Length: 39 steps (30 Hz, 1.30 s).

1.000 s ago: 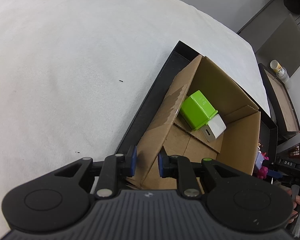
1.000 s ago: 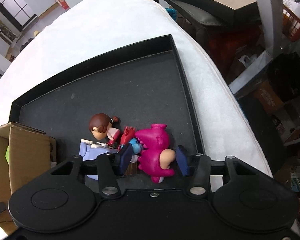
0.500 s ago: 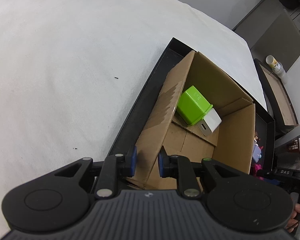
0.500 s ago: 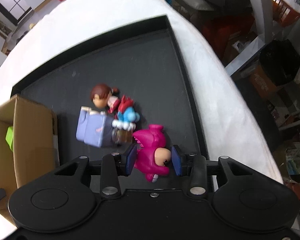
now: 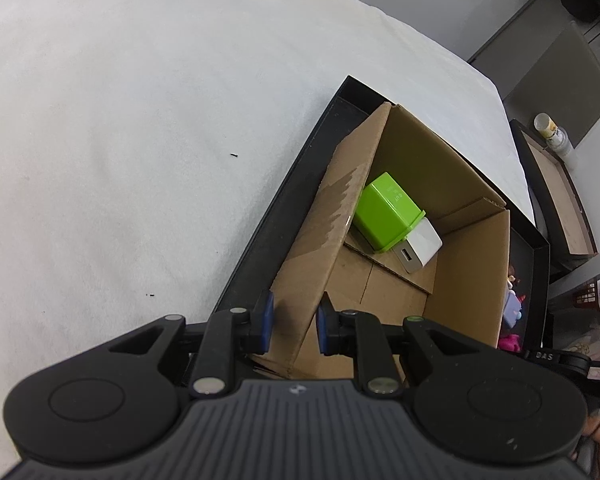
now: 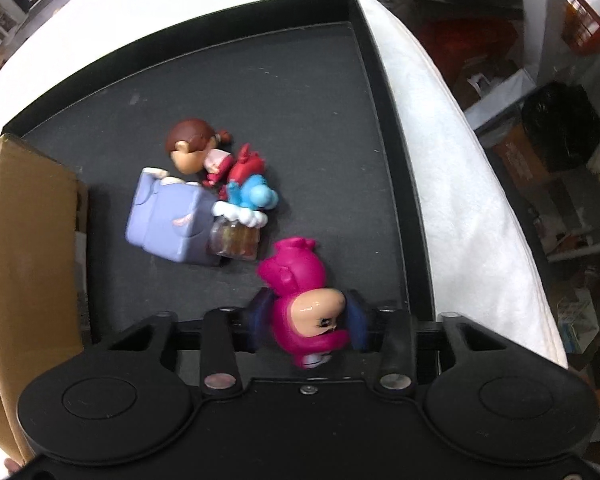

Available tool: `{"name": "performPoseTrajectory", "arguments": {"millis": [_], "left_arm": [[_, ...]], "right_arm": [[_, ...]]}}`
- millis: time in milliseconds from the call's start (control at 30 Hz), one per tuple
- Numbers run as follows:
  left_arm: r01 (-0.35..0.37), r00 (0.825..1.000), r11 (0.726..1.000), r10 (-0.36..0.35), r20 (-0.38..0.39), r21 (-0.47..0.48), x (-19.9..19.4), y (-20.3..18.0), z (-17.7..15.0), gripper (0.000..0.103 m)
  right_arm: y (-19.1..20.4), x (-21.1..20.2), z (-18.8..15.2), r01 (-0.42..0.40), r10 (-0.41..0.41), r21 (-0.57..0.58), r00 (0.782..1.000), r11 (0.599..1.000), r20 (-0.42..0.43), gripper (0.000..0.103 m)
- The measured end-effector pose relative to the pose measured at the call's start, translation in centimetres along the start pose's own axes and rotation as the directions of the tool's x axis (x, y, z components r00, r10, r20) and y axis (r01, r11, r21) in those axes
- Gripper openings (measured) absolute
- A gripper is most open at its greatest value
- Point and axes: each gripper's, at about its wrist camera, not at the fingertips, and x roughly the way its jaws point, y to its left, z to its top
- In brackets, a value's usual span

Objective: Organize rigid objects

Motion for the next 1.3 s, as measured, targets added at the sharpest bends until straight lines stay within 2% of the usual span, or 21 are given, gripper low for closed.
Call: {"name": "performPoseTrajectory", "arguments": {"millis": [367, 667, 833, 1300], "left_arm": [[-0.006, 1.000, 1.000, 0.006, 0.000, 0.016, 0.0, -0.2, -0.2, 0.019], [0.017, 1.000, 0.999, -0.017, 0.009, 0.028, -0.2, 0.0, -0.3, 0.019], [0.045, 0.999, 0.999, -0.046, 0.007, 0.015, -0.3, 0.6, -0.2, 0.019], [0.085, 0.996, 0.996, -0.085, 0.002, 0.016, -0.4, 1.4, -0.5, 0.019]], "right_arm": [[0.5, -3.6, 0.0, -0.059, 0.059, 0.000, 0.996, 0.998, 0.064, 0.038], [1.6, -6.8, -0.6, -0.117, 0.117, -0.003, 0.984, 0.993, 0.133, 0.038], [3.3, -8.7, -0.6, -0.150, 0.151, -0.018, 0.976, 0.989, 0.155, 0.038], [8.4, -10.8, 0.1, -0.229, 0.240, -0.079, 0.953, 0.970, 0.183, 0.038]]}}
